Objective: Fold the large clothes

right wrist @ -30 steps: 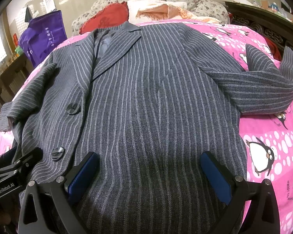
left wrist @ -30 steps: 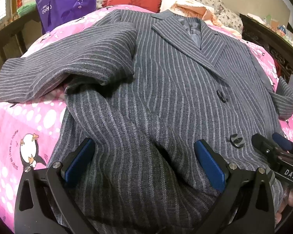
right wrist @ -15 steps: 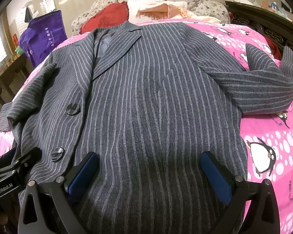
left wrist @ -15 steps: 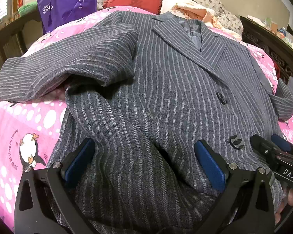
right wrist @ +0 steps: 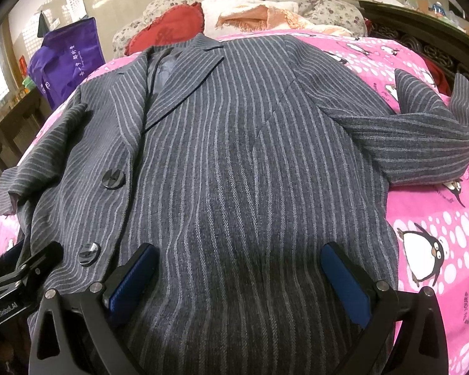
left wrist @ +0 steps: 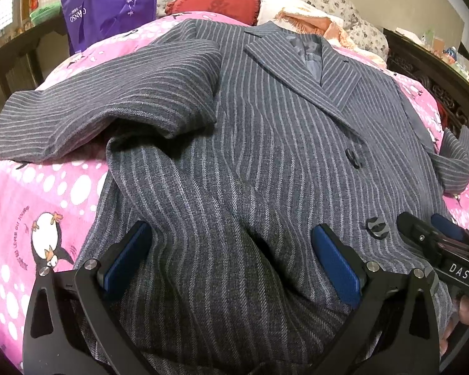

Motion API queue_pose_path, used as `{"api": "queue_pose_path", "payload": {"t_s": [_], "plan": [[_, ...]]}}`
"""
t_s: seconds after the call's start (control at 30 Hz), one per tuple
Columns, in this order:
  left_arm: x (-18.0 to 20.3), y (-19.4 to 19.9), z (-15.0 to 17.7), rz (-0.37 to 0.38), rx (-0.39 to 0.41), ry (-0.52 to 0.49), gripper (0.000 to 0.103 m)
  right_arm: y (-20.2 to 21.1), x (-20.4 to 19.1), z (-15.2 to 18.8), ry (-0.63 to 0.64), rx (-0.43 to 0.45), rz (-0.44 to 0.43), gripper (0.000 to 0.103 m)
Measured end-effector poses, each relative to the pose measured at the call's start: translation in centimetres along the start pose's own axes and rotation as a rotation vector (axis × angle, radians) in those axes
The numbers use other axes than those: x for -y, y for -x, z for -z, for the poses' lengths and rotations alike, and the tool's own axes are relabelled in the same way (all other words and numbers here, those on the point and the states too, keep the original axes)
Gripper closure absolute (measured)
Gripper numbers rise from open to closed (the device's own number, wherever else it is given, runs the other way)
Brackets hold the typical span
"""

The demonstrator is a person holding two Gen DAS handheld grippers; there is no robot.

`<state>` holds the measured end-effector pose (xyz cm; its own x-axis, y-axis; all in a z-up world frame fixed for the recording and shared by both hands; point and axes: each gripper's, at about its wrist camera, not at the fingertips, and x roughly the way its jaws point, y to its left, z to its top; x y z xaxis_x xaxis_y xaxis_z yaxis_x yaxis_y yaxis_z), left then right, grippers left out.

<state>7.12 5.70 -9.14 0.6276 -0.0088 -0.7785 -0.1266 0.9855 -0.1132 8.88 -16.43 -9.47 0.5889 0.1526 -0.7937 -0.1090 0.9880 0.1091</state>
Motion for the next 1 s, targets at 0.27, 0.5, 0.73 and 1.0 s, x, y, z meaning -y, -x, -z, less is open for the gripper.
{"api": "queue_pose_path", "payload": {"t_s": [0.27,0.5,0.73,1.0], "plan": [[0.0,0.0,0.0,-0.007,-0.004,-0.004,0.000,-0.4,0.0,-0.4,-0.001,-0.002,0.007,0.000],[0.0,-0.1,-0.1,-0.008,-0.006,-0.002,0.000,-0.5,0.1,-0.5,-0.003,0.000,-0.002,0.000],[0.0,-0.1,-0.1,-0.008,-0.006,-0.003,0.000,0.1,0.1,-0.1,-0.004,0.004,-0.008,0.000],[0.0,0.0,0.0,-0.008,-0.003,0.000,0.000,1.0,0.1,1.0,0.020,-0.016,-0.020,0.000]]}}
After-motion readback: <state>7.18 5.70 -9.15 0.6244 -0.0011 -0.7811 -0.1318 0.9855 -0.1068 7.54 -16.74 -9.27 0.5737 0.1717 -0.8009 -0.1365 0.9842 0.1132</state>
